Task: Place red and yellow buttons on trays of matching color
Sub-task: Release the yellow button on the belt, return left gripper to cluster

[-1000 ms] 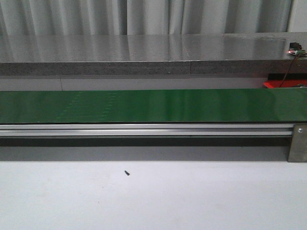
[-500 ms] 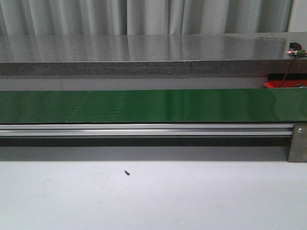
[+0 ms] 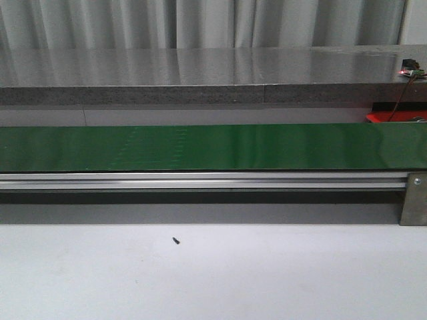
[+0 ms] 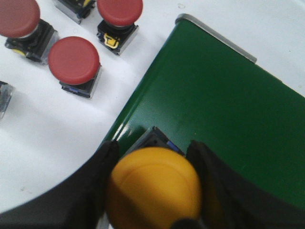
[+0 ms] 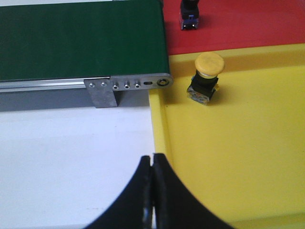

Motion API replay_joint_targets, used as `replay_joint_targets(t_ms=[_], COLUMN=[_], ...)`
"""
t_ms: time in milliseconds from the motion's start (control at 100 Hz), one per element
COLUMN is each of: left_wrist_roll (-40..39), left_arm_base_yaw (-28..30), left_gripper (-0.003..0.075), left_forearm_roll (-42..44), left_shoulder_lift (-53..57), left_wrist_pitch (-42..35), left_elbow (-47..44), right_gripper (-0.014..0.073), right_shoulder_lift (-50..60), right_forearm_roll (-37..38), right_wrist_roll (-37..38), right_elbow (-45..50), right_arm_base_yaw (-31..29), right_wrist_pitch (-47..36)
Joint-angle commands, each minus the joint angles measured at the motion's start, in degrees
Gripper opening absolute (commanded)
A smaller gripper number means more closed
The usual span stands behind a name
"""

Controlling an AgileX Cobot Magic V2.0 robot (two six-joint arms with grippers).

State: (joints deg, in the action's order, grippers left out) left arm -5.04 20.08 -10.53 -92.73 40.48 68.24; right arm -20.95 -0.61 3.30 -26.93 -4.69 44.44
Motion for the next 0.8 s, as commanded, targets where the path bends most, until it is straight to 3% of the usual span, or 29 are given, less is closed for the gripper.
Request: replay_joint_targets(t_ms=[0, 190, 260, 410, 480, 790], left_wrist_roll=[0.11, 0.11, 0.11, 2.73, 2.92, 3.27], left_arm_base_yaw=[-0.75, -0.87, -0.87, -0.87, -0.87, -0.76], left_gripper=[0.0119, 0.0155, 0.0241, 0.053, 0.0605, 0.0606], left_forearm_roll=[-0.49, -0.49, -0.49, -3.31, -5.29, -7.04], left_shoulder_lift=[1.57, -0.35, -0.35, -0.35, -0.25, 1.11], left_wrist_pitch=[-3.39, -3.02, -3.43, -2.23, -1.84, 2.52], left_elbow=[1.66, 1.66, 1.66, 3.27, 4.49, 8.44], right_gripper=[-0.0059, -0.0059, -0.0059, -0.0059, -0.0059, -0.0059], right_shoulder_lift=[-0.41, -0.41, -0.41, -0.41, -0.41, -0.41], right_forearm_roll=[-0.08, -0.08, -0.08, -0.08, -0.08, -0.08], right_wrist_roll=[-0.02, -0.02, -0.02, -0.02, -0.02, -0.02], right_elbow=[-1.49, -1.49, -1.49, -1.49, -1.49, -1.49], right_arm_base_yaw=[0.2, 0.2, 0.2, 0.2, 0.2, 0.2], right_wrist_pitch=[-3.58, -3.58, -3.58, -3.58, -3.58, -3.58])
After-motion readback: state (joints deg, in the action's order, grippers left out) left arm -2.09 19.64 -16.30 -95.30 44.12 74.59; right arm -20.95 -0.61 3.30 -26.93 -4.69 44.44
